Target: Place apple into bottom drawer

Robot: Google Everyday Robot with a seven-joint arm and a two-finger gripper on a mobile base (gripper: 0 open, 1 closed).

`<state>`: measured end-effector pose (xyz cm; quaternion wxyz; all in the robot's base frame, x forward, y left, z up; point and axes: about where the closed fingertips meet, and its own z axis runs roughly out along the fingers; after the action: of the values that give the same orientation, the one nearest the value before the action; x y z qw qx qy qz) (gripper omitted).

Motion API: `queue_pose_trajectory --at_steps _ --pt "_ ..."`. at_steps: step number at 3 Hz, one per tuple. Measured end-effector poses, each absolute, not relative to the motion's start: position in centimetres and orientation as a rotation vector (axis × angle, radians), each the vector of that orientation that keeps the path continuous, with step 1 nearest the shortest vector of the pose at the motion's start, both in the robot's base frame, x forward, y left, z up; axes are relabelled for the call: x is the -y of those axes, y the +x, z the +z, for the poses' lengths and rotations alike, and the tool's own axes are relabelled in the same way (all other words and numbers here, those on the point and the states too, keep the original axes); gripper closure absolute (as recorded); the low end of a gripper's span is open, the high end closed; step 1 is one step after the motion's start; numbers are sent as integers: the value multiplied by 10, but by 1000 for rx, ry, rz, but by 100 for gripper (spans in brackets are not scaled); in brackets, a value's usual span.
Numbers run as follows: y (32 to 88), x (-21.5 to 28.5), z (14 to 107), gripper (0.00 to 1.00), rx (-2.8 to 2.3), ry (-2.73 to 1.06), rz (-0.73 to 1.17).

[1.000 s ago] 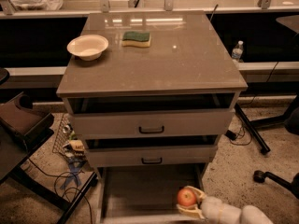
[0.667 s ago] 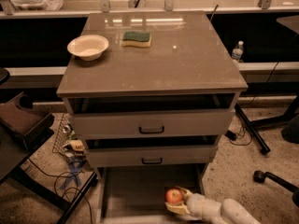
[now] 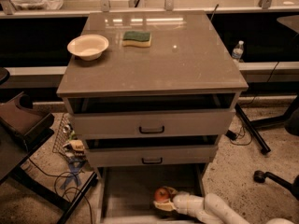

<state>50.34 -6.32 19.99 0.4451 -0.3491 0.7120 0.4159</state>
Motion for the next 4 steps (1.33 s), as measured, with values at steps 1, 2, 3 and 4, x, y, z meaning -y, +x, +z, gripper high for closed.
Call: queue_pose_trajectory --at_steps 1,2,3,4 --pt "516 38 179 100 -1761 -891 1070" --pt "526 17 166 100 -1757 -913 1095" --pt "532 0 157 100 -1750 -927 1112" --pt "530 -15 148 98 -1749 -927 1132"
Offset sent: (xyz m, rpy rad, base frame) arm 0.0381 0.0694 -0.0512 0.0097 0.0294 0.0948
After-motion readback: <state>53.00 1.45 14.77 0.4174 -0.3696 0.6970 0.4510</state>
